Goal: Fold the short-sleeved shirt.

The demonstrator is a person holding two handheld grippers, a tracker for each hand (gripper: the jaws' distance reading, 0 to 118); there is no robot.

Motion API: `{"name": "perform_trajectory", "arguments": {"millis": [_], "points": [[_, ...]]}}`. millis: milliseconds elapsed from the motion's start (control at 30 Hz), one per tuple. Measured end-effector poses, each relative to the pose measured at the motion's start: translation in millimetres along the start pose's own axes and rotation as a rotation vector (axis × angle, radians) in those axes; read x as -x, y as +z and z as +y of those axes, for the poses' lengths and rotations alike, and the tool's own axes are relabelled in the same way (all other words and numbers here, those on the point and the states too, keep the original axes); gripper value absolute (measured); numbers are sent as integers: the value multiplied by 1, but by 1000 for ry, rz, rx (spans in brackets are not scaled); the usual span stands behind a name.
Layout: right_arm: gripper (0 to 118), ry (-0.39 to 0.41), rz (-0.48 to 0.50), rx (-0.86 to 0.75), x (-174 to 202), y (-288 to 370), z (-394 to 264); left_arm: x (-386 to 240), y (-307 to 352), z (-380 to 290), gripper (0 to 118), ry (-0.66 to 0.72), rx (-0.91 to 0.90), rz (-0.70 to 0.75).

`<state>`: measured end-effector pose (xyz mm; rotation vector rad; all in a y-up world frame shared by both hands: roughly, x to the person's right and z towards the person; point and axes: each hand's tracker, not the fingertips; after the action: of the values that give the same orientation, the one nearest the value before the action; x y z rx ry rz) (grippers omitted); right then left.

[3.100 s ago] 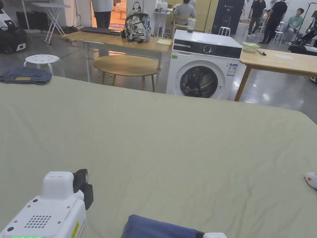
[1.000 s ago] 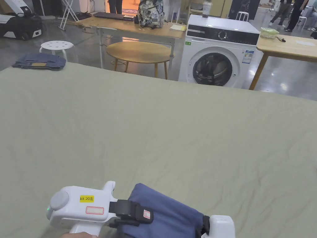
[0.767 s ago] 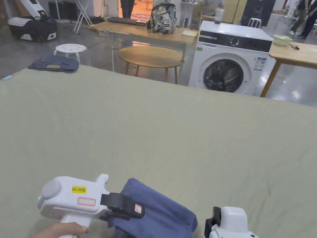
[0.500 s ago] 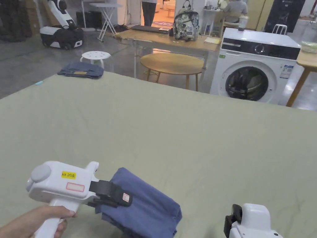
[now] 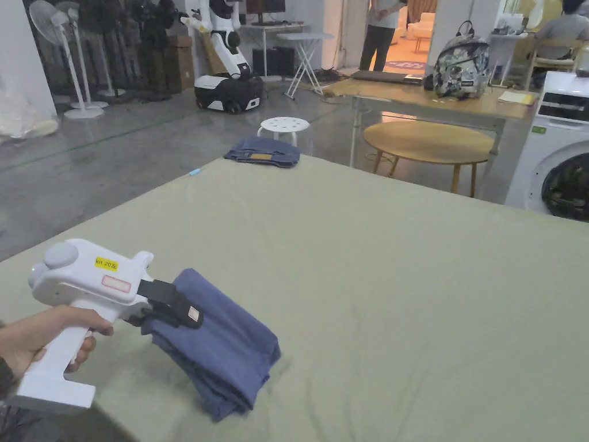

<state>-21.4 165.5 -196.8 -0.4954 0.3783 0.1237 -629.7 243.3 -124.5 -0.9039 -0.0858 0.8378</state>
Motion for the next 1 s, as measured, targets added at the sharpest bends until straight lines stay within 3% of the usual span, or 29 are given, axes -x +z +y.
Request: {"name": "perform_trajectory", "arguments": {"millis": [200,333,400,533,733,900,1000], "points": [[0,17,6,24,10,-10,-1,24,29,29,16,13,-26,101],[0,32,6,31,14,-13,0,29,24,38,17,26,-10,271],[0,33,8,36,14,-16,-2,26,21,31,23,8,-18,300],[0,38,9,44,14,-19,-3,43,24,44,49,59,-44,379],[0,34,7,48,9,-17,-5,40,44,43,49,54,-192,580],[0,21,0,45,4,-16,-10,30,26,31,49,-92,-188,569],[0,6,-9,36,0,-14,-11,3,1,5,48,-145,-200,487]]}}
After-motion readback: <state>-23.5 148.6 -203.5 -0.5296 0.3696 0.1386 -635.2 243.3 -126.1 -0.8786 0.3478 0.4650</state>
